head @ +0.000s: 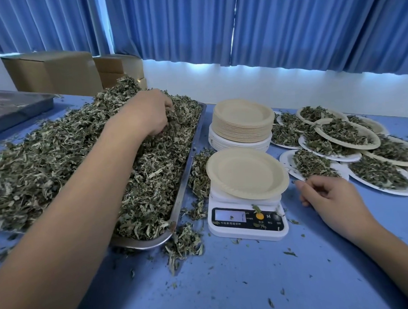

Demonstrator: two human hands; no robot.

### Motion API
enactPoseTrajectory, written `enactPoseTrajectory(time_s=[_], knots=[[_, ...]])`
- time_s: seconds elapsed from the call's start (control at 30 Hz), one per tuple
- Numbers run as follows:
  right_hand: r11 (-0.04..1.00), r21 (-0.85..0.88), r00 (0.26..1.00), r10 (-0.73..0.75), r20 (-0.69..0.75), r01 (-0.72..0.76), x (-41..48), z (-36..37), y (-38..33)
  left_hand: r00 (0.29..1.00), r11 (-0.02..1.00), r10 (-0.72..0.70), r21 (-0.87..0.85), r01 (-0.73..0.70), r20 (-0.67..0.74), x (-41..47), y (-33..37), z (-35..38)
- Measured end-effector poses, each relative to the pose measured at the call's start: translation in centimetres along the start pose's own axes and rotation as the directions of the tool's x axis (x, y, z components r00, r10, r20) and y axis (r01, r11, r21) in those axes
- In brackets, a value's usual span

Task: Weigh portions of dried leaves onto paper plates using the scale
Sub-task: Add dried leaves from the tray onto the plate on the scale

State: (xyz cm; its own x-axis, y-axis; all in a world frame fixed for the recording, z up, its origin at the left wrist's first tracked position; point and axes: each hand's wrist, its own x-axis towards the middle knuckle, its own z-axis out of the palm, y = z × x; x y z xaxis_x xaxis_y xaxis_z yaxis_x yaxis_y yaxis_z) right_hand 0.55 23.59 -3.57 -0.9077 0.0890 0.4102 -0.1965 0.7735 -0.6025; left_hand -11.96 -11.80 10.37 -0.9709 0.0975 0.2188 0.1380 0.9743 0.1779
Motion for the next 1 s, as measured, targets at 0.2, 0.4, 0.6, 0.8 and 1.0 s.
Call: enactPoseTrajectory(time_s=[0.2, 0.4, 0.6, 0.8, 1.0], knots=[[1.000, 0.008, 1.000, 0.008, 0.010, -0.008, -0.1, -0.1, 0.1, 0.999, 1.000, -0.012, -0.014, 0.012, 0.036, -0.2, 0.1, 0.5], [1.000, 0.013, 1.000, 0.011, 0.010, -0.011, 0.0, -0.1, 0.0, 0.982, 0.987, -0.014, -0.157, -0.016, -0.190, -0.1, 0.2, 0.8], [1.000, 0.019, 1.000, 0.009, 0.022, -0.010, 0.0, -0.2, 0.0, 0.969, 0.966, -0.011, -0.253, -0.053, -0.246, -0.3, 0.9, 0.9], [1.000, 0.020, 1.000, -0.006, 0.026, 0.006, -0.1, -0.2, -0.2, 0.974, 0.929, 0.017, -0.357, -0.100, -0.227, -0.3, 1.7, 1.2], [1.000, 0.028, 0.999, -0.008, 0.031, 0.008, -0.1, -0.2, -0.2, 0.974, 0.783, 0.124, -0.585, -0.214, -0.190, -1.8, 4.4, 1.4]])
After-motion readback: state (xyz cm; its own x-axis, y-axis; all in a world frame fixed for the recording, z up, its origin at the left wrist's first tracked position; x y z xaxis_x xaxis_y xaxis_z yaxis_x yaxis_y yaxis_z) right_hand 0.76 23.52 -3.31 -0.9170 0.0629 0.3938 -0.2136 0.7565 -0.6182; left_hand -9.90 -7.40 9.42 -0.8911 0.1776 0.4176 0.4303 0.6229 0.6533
